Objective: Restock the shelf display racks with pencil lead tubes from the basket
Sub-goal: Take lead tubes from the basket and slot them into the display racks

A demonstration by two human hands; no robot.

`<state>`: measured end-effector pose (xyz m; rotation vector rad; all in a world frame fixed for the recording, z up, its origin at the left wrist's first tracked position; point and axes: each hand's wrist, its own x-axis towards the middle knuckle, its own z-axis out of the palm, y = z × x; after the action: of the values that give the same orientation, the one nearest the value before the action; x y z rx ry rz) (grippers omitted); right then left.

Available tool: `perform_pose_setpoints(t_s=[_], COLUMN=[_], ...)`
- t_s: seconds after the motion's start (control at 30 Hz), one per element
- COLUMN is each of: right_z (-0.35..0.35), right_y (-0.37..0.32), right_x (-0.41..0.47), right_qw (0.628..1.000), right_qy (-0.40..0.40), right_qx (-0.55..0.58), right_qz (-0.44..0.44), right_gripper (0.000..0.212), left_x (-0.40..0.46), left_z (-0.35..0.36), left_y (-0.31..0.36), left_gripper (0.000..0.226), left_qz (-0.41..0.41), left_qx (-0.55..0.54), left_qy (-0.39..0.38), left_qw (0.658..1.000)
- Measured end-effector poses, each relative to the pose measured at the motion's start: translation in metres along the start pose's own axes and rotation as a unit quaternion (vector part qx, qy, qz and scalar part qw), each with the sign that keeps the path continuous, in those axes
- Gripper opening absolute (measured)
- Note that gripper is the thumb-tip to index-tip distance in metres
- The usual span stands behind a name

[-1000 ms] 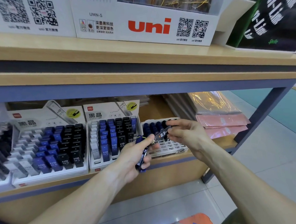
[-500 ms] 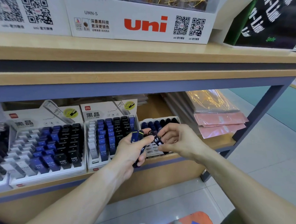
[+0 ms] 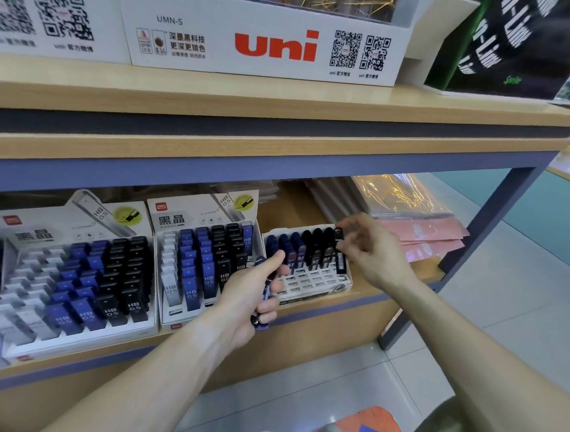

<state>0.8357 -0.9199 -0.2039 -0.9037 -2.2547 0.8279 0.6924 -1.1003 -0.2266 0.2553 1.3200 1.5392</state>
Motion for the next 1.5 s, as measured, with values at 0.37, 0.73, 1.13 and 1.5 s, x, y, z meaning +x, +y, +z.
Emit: perform_pose_setpoints(t_s=[0.37,0.73,1.13,1.5], right_z=[0.015,0.019,0.014,0.023], right_y=[0.028,0.037,0.037,0.043], right_x=[0.008,0.013,0.02,0.017], right_qw=[0.992,0.995,0.992,0.985], right_qy=[0.015,0.001,-0.027,0.015], right_qx=[-0.122,-0.098,-0.124,-0.171], right_qz=[-0.042,-0.02,-0.023,-0.017], right_gripper=[0.022,0.027,0.023,0.023], left_x=[0.002,0.01,0.01,0.012], left_z=[0.004,0.011,0.009,0.008], left_y=[-0.004,-0.011,-0.016,-0.02], left_gripper=[0.021,0.016,0.025,0.033], left_qz=[-0.041,-0.025,-0.013,-0.006], left_qx=[-0.083,-0.071,-0.011,0.01], left_qy=[-0.076,-0.021,0.0,0.002], left_qw=[0.993,0.997,1.0,1.0])
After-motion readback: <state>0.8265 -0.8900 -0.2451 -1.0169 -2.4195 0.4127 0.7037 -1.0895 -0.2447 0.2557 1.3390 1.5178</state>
